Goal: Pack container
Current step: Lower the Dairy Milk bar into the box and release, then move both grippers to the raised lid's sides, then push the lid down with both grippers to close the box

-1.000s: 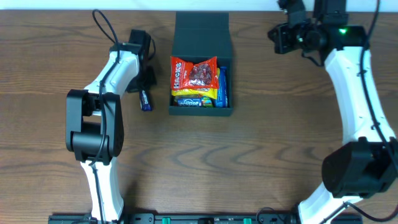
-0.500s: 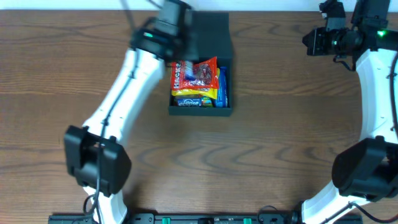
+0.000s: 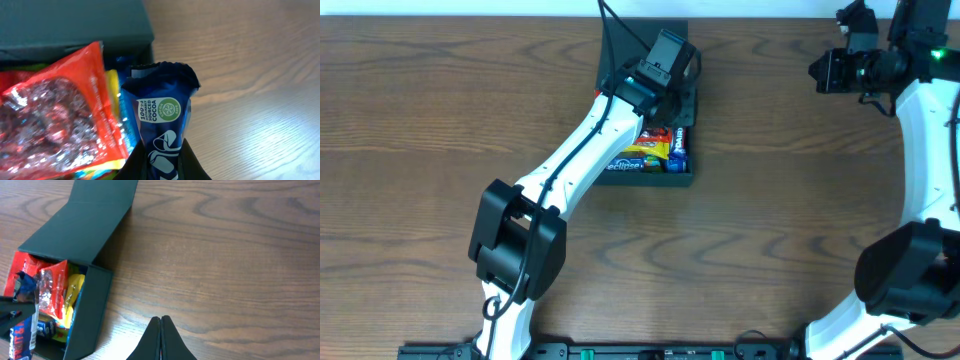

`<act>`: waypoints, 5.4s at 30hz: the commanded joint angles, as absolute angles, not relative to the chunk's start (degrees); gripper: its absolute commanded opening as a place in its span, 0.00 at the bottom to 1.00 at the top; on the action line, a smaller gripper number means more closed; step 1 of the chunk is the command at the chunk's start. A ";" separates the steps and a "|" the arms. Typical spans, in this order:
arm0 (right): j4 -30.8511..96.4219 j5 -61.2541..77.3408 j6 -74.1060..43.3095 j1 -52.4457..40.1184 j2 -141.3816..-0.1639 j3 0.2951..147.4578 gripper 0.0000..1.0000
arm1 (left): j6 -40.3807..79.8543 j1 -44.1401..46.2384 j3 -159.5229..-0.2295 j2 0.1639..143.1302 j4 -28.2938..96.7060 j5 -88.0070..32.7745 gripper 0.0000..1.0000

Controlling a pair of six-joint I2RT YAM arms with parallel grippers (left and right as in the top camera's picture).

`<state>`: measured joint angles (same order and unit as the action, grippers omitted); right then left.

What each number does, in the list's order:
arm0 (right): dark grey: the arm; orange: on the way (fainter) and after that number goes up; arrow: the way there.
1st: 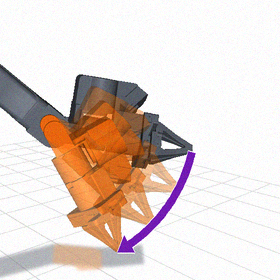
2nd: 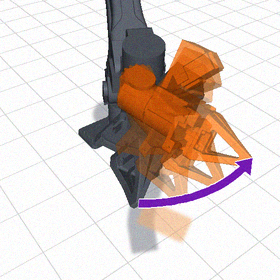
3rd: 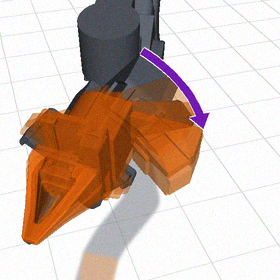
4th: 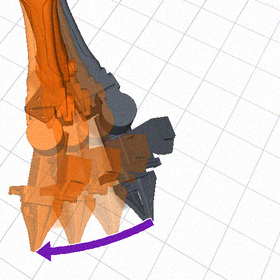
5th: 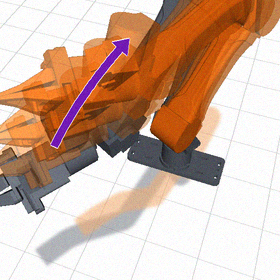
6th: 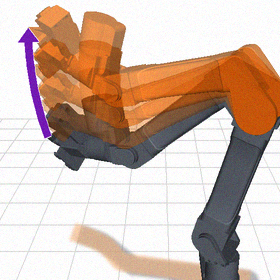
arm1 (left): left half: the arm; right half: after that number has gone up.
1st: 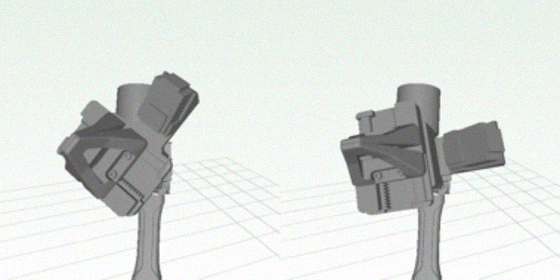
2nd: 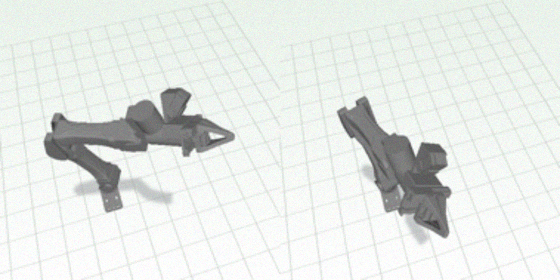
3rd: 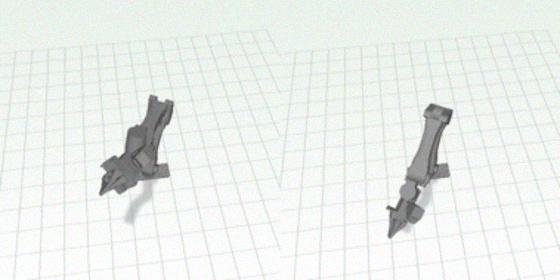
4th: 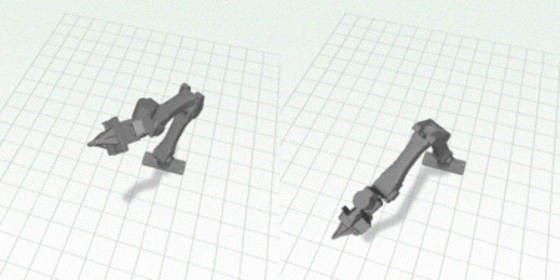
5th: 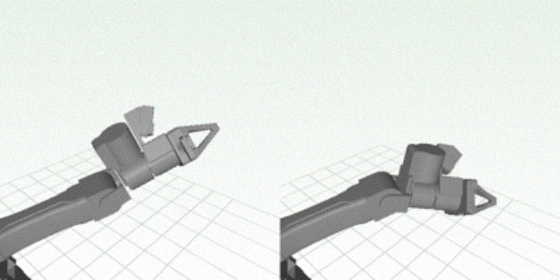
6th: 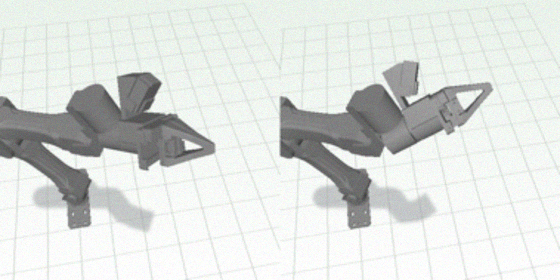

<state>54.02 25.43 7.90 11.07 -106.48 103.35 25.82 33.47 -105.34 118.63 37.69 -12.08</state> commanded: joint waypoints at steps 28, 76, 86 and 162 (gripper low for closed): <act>51.13 30.94 8.88 5.41 -111.90 103.26 0.02 | 11.70 7.84 -107.50 116.71 29.30 -10.92 0.06; 64.45 47.79 2.44 -13.91 -132.97 103.28 0.02 | 17.76 9.02 -107.48 130.80 64.05 -29.36 0.06; 64.25 41.32 0.21 -12.93 -132.57 103.55 0.02 | 17.78 8.60 -107.48 130.37 62.54 -25.93 0.06; 3.31 76.01 -22.63 -5.89 -143.09 104.16 0.01 | 34.70 -0.69 -107.85 139.50 26.61 -43.94 0.06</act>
<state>4.12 68.86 -24.36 -6.00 -143.04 103.44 35.68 0.89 -106.96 139.13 26.70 -42.52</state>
